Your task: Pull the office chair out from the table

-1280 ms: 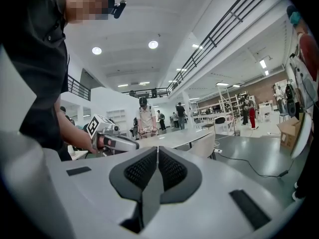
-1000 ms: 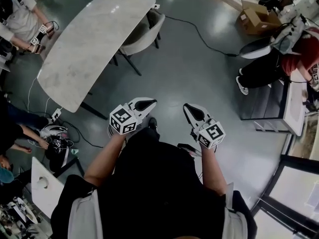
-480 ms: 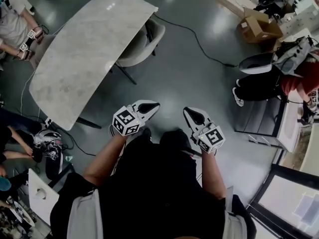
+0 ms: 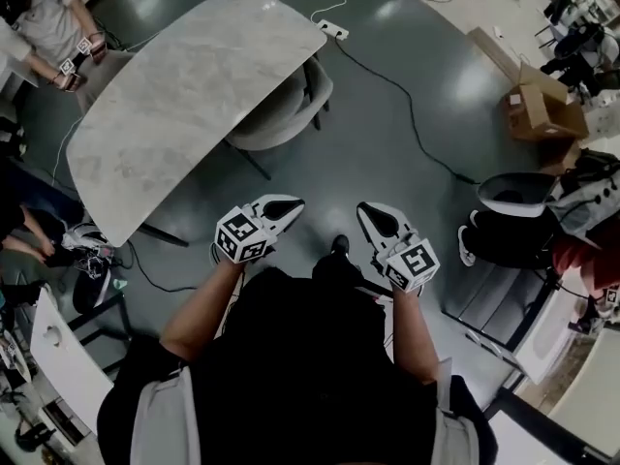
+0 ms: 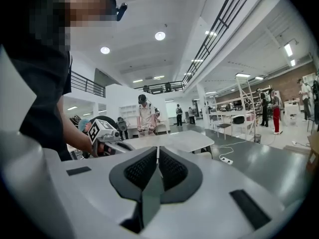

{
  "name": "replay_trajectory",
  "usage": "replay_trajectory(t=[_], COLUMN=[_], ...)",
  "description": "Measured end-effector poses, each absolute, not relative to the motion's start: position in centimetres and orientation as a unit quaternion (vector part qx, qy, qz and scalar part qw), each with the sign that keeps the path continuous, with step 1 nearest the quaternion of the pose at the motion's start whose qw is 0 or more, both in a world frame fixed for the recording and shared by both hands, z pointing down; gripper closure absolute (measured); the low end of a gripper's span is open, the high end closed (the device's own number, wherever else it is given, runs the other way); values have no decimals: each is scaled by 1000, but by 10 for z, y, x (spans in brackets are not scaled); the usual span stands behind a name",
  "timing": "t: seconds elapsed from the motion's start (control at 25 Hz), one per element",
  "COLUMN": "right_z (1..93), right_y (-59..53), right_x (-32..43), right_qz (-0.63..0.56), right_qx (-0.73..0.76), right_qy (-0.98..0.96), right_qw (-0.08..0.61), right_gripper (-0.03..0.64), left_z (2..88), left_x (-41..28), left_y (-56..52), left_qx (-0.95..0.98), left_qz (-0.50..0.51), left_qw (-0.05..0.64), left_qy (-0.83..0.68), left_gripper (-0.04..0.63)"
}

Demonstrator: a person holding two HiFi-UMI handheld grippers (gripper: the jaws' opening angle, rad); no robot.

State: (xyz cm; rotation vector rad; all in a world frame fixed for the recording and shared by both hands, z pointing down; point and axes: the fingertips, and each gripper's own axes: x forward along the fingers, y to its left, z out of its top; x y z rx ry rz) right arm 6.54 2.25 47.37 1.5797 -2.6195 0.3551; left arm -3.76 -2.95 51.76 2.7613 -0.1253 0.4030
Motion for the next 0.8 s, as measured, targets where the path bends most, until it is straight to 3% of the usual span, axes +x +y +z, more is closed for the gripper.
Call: replay_trajectory(t=[0.36,0.8], right_z=[481,492], right_y=[-27,-130], right_x=[168,181], right_qz=[121,112], right_qx=[424,330], right_qy=[-896,-934], right_qw=[52,82], right_gripper=[595,594], left_z=[510,525], left_x=[45,63], left_y=[-67,-145], left_qx=[967,955], left_qz=[143,140], left_qw=[159,148], left_qy=[-137,-215], left_gripper=[589,589])
